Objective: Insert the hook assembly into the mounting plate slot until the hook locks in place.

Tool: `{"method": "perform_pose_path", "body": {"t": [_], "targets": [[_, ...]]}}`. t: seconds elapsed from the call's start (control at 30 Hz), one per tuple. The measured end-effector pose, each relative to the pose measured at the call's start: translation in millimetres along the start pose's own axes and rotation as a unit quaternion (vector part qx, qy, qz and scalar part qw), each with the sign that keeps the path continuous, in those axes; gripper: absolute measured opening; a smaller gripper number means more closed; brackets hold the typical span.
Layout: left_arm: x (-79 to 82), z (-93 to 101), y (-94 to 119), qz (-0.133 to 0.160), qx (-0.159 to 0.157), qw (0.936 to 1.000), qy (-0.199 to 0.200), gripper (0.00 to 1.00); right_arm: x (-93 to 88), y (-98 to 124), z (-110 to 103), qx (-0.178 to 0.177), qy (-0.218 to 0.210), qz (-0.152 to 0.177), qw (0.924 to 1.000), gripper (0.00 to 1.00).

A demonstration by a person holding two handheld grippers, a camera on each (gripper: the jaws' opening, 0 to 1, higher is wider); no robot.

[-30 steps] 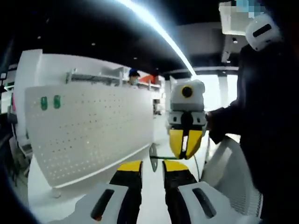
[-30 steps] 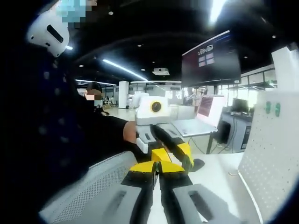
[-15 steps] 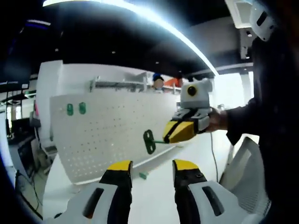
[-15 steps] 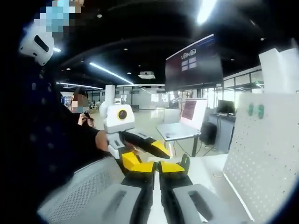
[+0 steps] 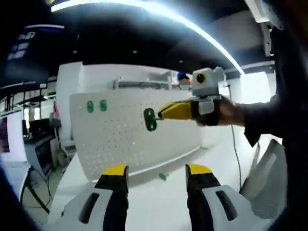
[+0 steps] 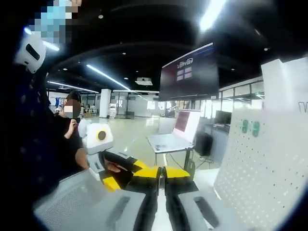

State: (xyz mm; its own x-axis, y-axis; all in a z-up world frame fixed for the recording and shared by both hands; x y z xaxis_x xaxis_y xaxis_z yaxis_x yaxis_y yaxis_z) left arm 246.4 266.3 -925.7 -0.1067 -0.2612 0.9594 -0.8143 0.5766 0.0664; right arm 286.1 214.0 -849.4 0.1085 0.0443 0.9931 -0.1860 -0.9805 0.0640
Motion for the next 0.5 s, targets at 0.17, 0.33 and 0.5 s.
{"method": "perform_pose_path", "body": {"t": [0.17, 0.33, 0.5], "targets": [[-3.0, -4.6, -0.1, -0.004, 0.022, 0.9997, -0.004, 0.50, 17.1, -4.9, 21.9, -0.012, 0.007, 0.007, 0.9999, 0.01], [-5.9, -1.0, -2.5, -0.014, 0.017, 0.9997, -0.012, 0.49, 35.7, -12.0, 46.3, -0.022, 0.024, 0.008, 0.9994, 0.01], [-7.7, 0.5, -2.6, -0.018, 0.012, 0.9997, -0.009, 0.49, 55.9, -14.2, 66.2, -0.034, 0.036, 0.019, 0.9986, 0.01]]}}
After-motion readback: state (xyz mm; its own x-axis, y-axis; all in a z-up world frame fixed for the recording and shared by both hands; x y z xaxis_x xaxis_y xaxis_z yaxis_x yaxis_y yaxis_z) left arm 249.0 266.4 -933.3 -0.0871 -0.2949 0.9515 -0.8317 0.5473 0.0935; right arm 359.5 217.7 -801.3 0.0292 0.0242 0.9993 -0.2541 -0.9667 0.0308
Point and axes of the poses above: the point that each gripper's makers call its tool centre point, and the gripper's own axes: y roughly backward along the fingers, z roughly to its right, x roughly out of its top, the point moved 1 cm from there along y, roughly backward along the fingers, and after that the axes turned 11 degrees about -y, right-handed, at the moved point
